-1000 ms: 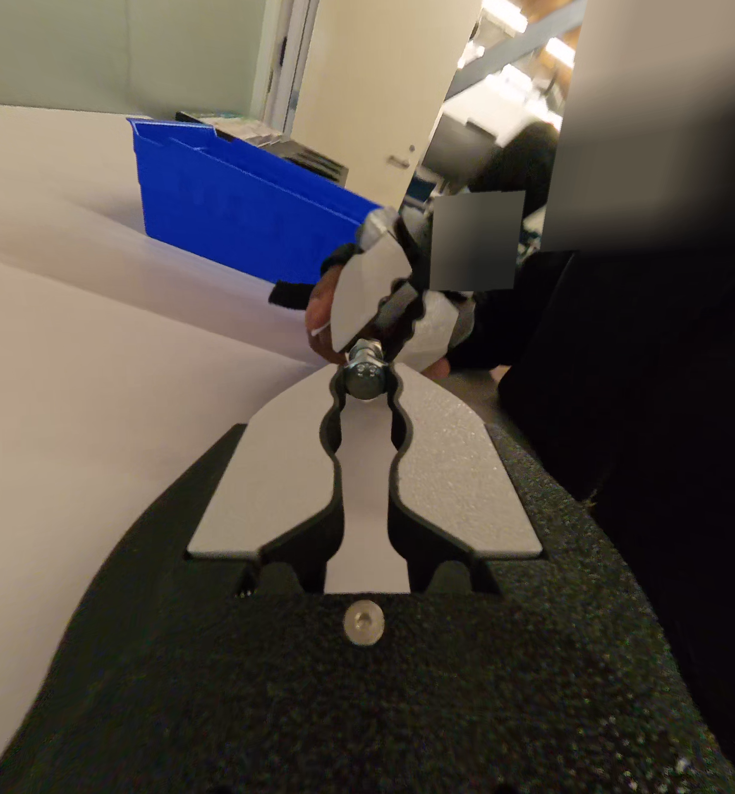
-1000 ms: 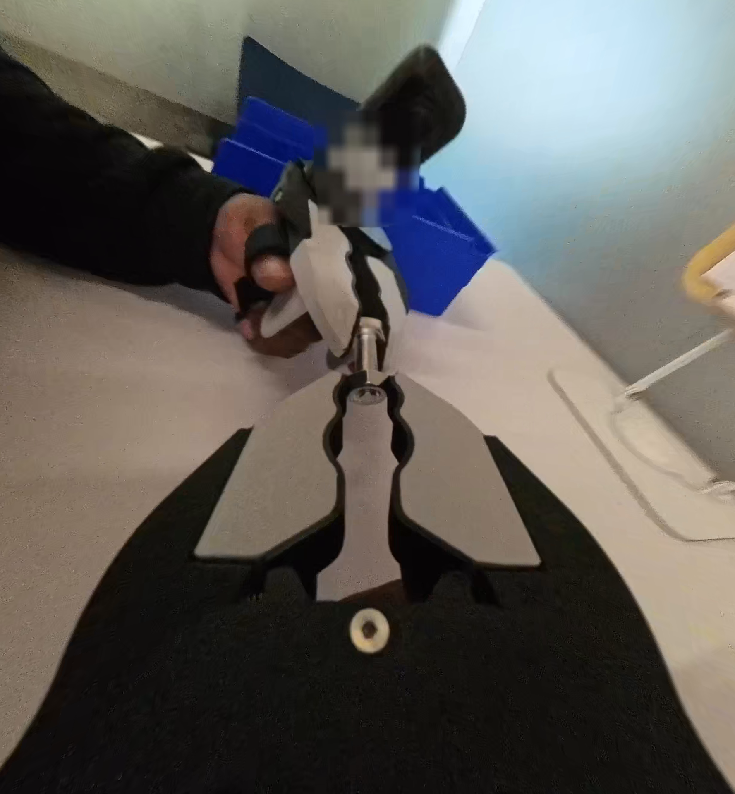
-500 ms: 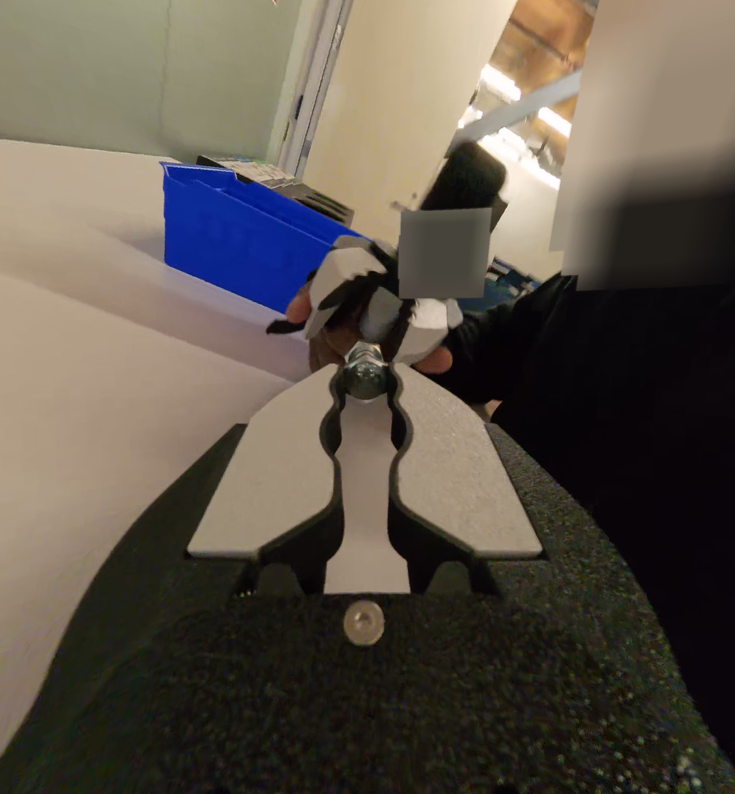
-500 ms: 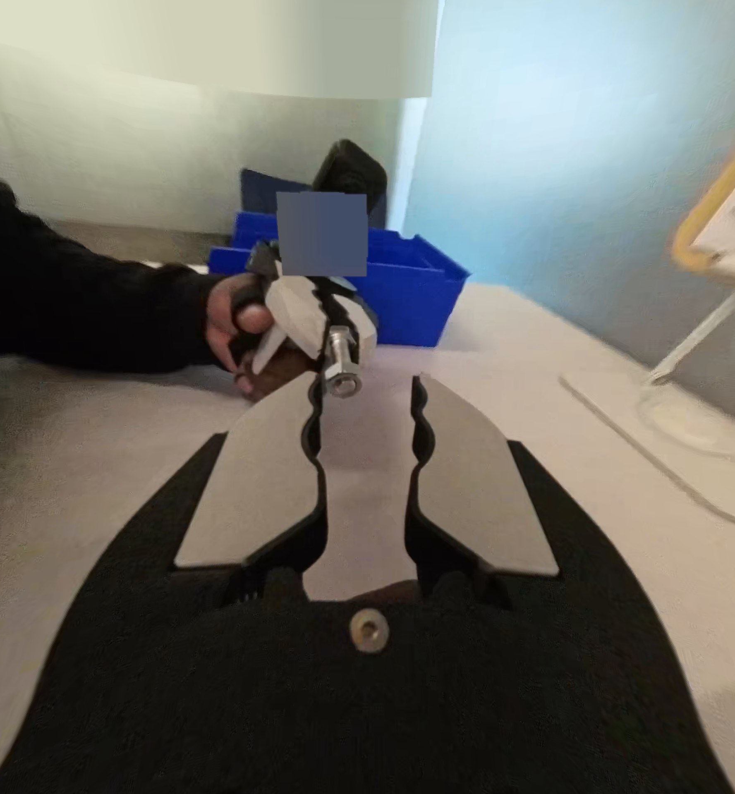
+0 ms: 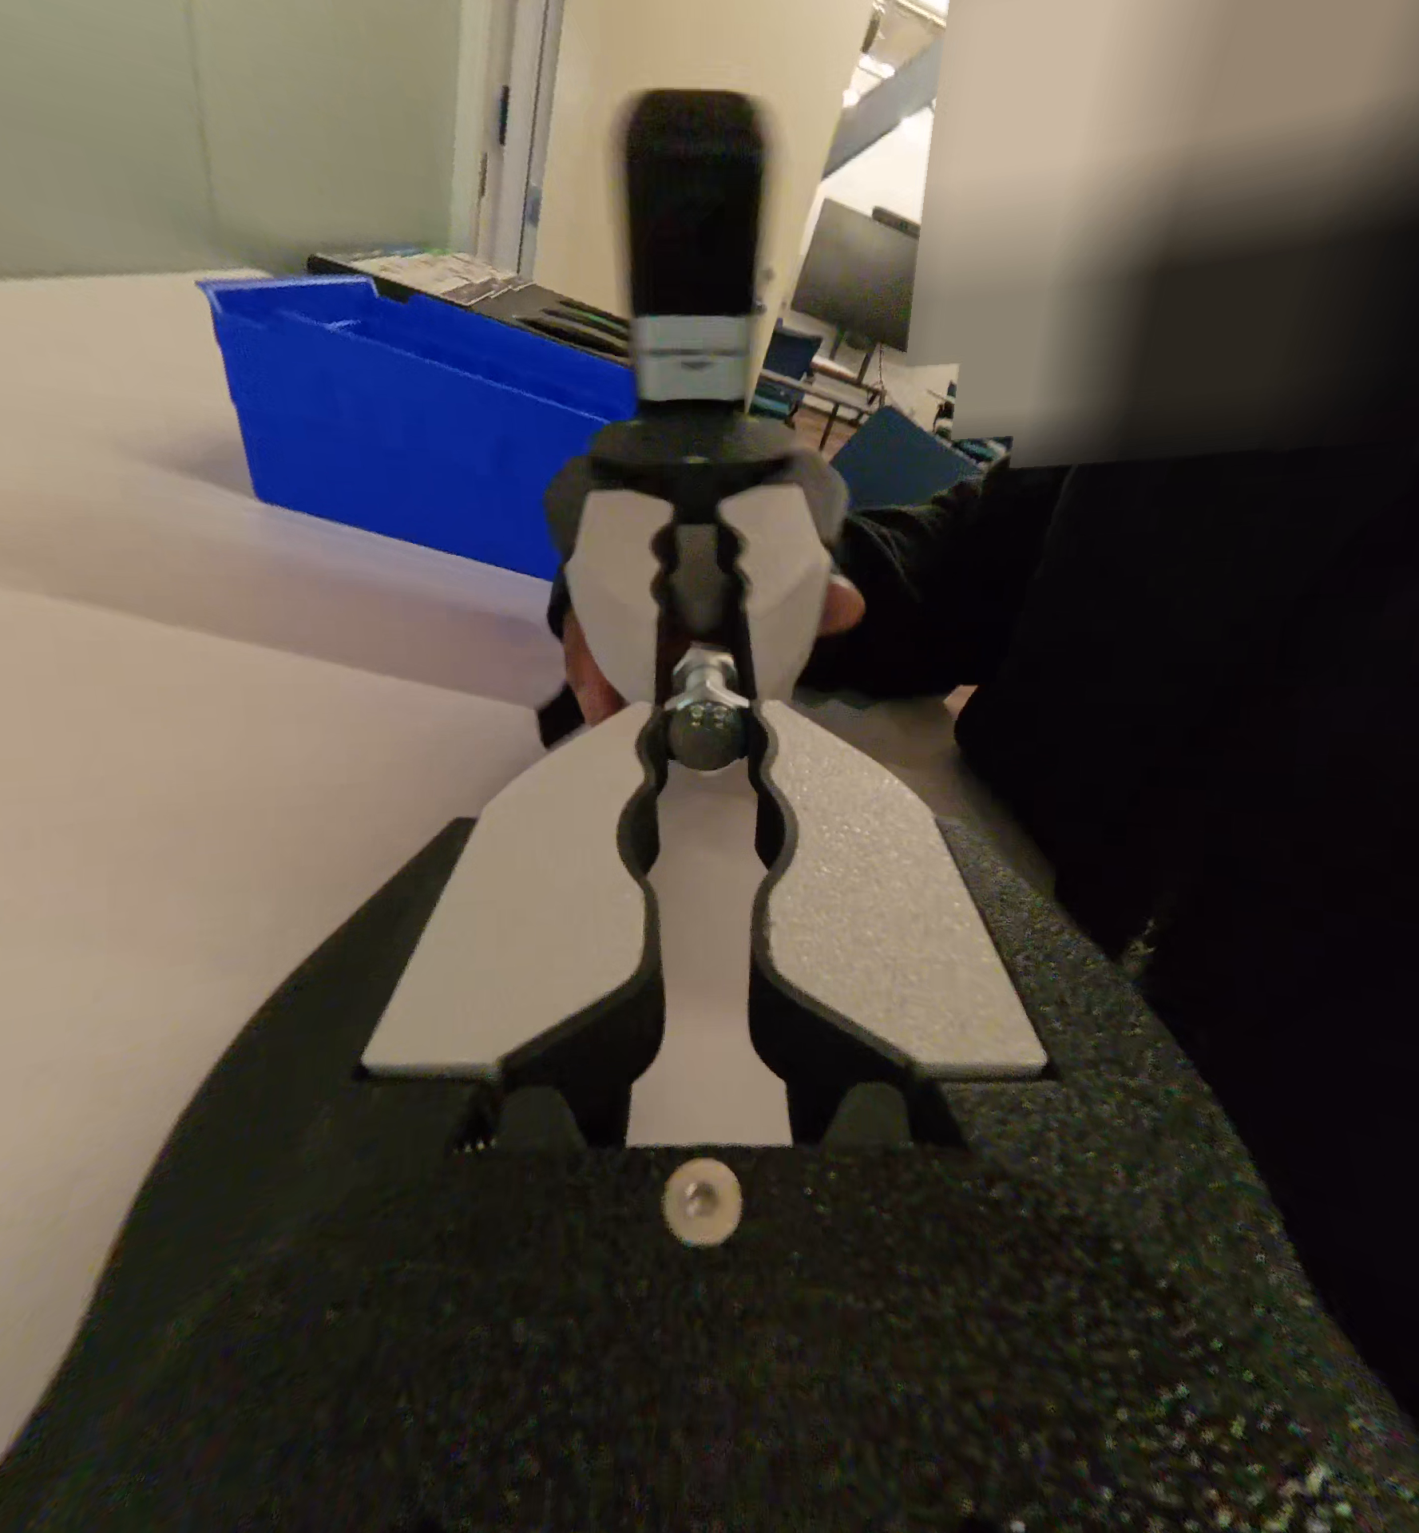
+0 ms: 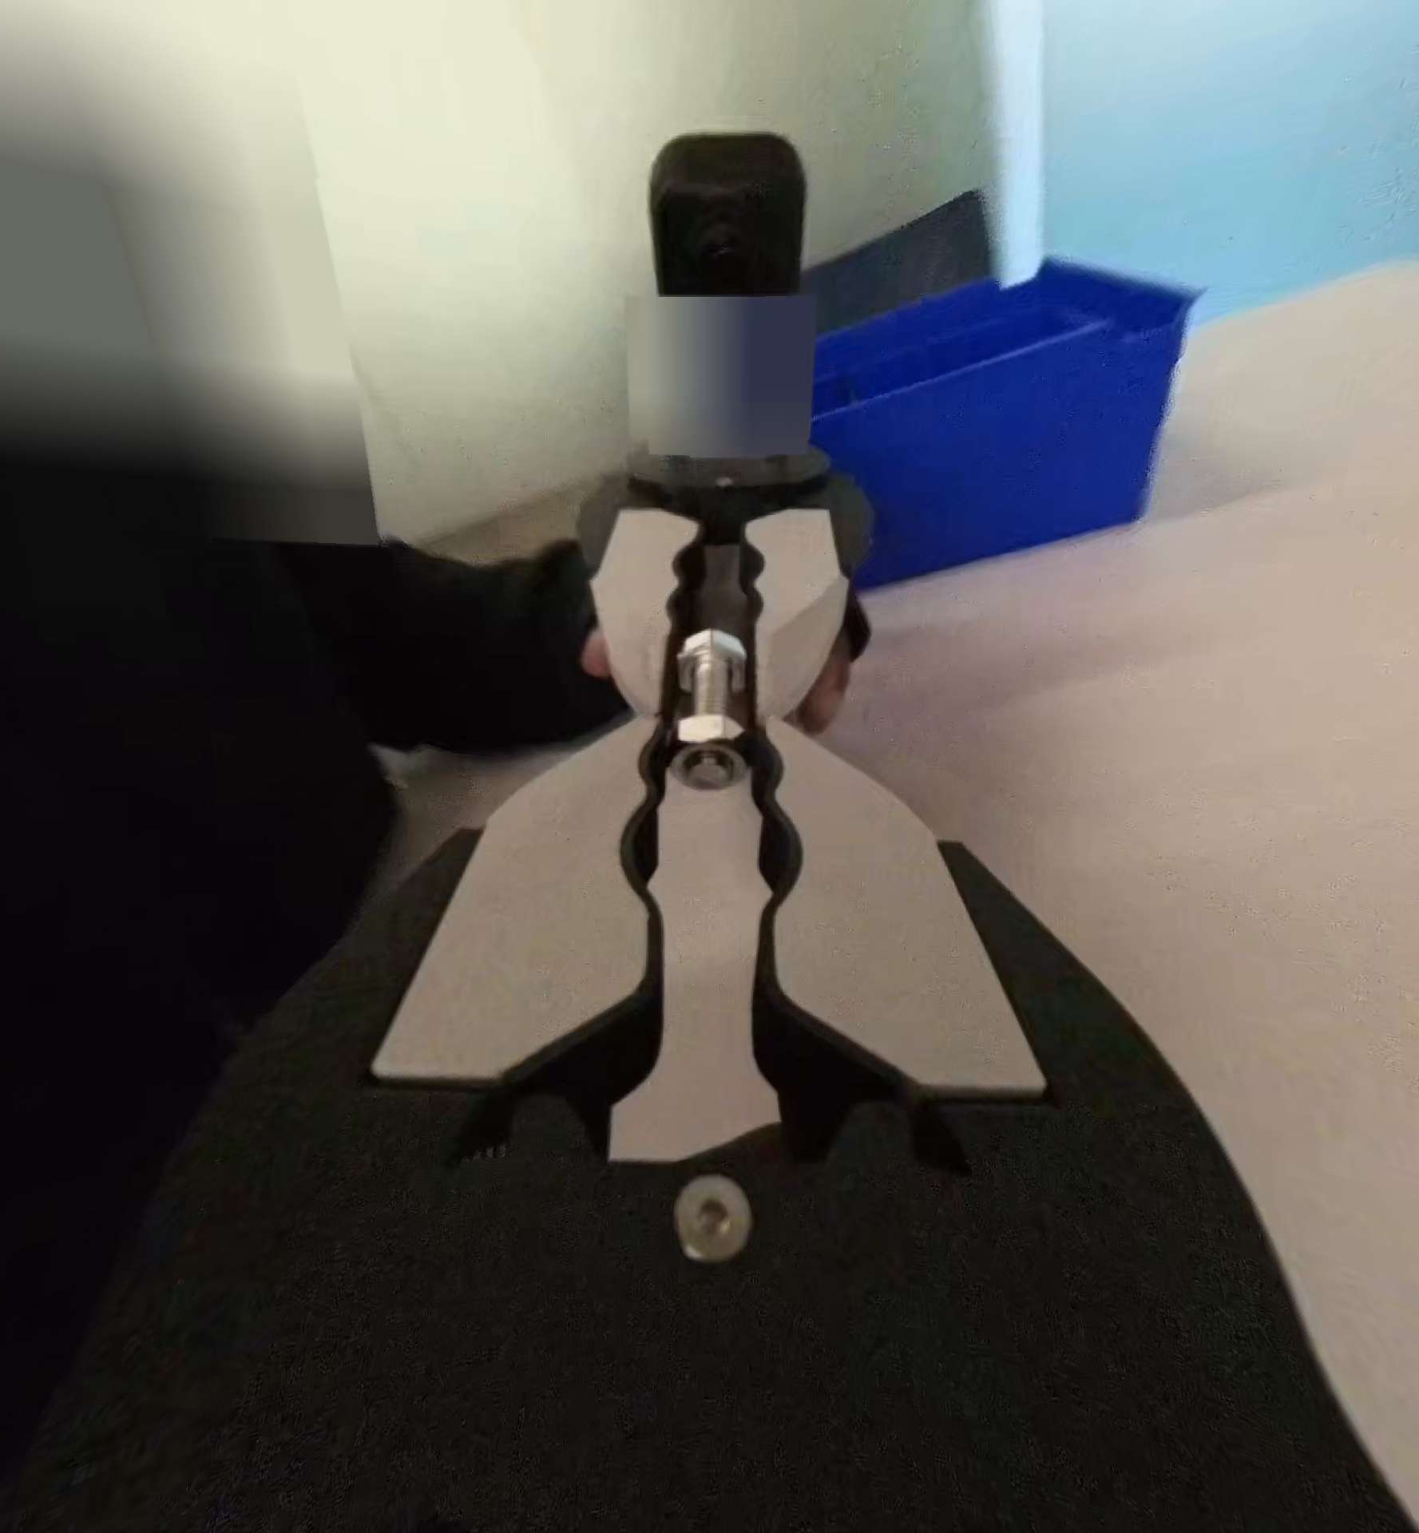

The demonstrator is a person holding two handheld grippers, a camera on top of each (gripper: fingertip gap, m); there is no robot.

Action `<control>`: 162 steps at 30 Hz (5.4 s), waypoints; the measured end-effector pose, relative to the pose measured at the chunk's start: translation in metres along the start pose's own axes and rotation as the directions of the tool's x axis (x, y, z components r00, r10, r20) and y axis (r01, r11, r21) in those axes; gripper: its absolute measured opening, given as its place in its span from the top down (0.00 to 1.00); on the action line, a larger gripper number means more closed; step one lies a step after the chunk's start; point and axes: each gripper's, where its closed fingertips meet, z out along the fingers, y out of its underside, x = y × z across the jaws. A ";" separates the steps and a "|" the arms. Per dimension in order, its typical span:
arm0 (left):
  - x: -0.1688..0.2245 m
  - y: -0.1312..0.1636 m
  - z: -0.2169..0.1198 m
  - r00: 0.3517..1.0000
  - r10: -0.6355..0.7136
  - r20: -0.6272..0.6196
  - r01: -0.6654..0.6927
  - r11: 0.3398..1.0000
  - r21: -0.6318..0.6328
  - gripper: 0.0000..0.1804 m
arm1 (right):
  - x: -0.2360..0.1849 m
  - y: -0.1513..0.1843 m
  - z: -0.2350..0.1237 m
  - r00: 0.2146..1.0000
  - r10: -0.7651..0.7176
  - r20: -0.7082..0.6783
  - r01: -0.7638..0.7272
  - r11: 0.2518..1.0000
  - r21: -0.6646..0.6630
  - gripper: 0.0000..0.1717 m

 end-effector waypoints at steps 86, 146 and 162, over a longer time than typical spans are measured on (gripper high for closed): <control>-0.008 -0.014 -0.007 0.995 -0.096 0.011 0.094 0.988 0.120 0.90 | 0.011 -0.005 -0.002 0.866 -0.444 -0.230 0.459 0.888 0.013 0.74; -0.012 -0.006 -0.008 0.973 -0.230 -0.034 0.232 0.968 0.094 0.90 | 0.015 -0.004 0.000 0.512 -0.761 -0.399 0.753 0.621 -0.218 0.80; 0.000 0.000 0.002 1.000 -0.018 -0.008 0.018 1.000 0.015 0.90 | 0.000 -0.019 -0.012 0.997 0.035 0.074 -0.049 0.980 0.191 0.83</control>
